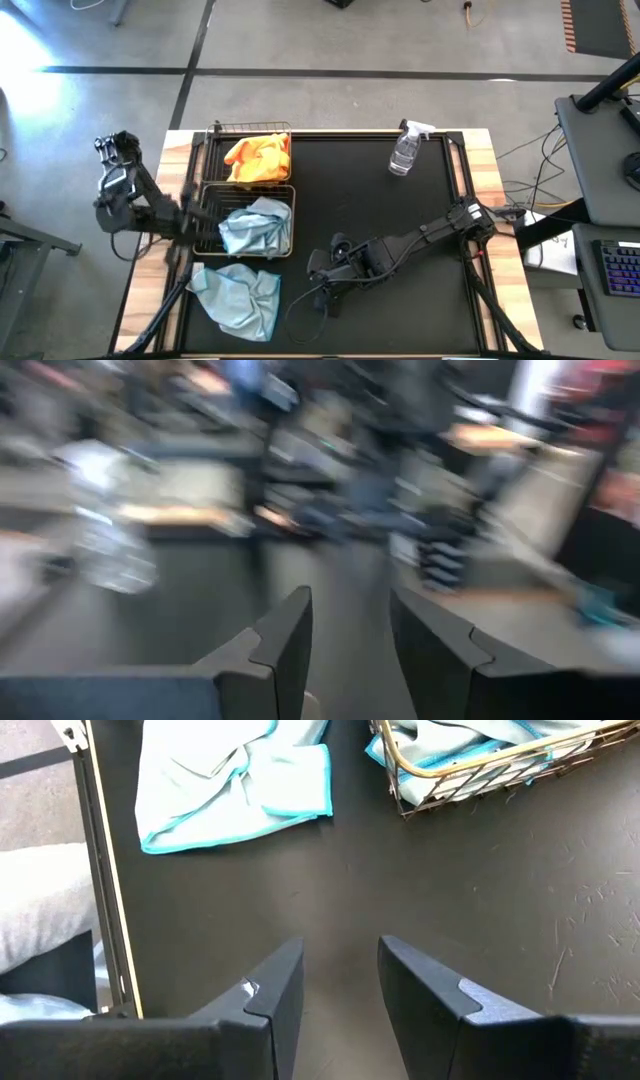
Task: Sort microfiber towel by color & place in baskets
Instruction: Put the blue towel into the bottom wire basket
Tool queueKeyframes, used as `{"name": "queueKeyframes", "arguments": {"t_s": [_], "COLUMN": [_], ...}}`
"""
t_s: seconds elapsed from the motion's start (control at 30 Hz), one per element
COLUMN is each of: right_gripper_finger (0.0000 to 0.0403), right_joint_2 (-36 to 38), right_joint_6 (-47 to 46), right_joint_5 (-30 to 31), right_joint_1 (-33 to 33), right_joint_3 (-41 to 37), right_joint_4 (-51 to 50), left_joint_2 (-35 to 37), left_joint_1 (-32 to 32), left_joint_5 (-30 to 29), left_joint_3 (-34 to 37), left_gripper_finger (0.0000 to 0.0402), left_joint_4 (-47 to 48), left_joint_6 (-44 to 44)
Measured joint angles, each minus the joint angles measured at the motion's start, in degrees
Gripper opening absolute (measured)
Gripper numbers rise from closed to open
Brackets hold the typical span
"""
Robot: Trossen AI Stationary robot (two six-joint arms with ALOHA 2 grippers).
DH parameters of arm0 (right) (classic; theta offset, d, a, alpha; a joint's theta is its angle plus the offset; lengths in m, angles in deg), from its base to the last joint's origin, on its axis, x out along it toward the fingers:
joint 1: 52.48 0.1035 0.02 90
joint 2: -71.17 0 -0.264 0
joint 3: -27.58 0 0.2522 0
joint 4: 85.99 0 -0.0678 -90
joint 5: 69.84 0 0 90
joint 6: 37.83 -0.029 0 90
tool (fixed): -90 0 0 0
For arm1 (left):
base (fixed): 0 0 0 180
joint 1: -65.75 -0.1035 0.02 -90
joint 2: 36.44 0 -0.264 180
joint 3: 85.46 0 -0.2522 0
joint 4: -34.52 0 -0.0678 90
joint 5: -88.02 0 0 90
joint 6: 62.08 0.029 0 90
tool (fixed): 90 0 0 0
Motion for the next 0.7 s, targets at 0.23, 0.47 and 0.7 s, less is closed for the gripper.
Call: {"name": "queueKeyframes", "arguments": {"t_s": [0.23, 0.47, 0.7], "right_gripper_finger": [0.0123, 0.0123, 0.0123], "right_joint_2": [0.0, 0.0, 0.0], "right_joint_6": [0.0, -0.2, -1.4], "right_joint_5": [0.0, 0.0, 0.0], "right_joint_1": [0.0, 0.0, 0.0], "right_joint_3": [0.0, 0.0, 0.0], "right_joint_4": [0.0, 0.1, 0.1], "left_joint_2": [-6.2, -13.0, -17.4], "left_joint_1": [0.0, 0.0, 0.0], "left_joint_5": [26.2, 32.6, 34.6], "left_joint_3": [0.3, 0.0, 0.1], "left_gripper_finger": [0.0111, 0.0107, 0.0106], "left_joint_4": [0.6, 4.0, 7.8], "left_joint_6": [-4.5, -5.3, -10.9]}}
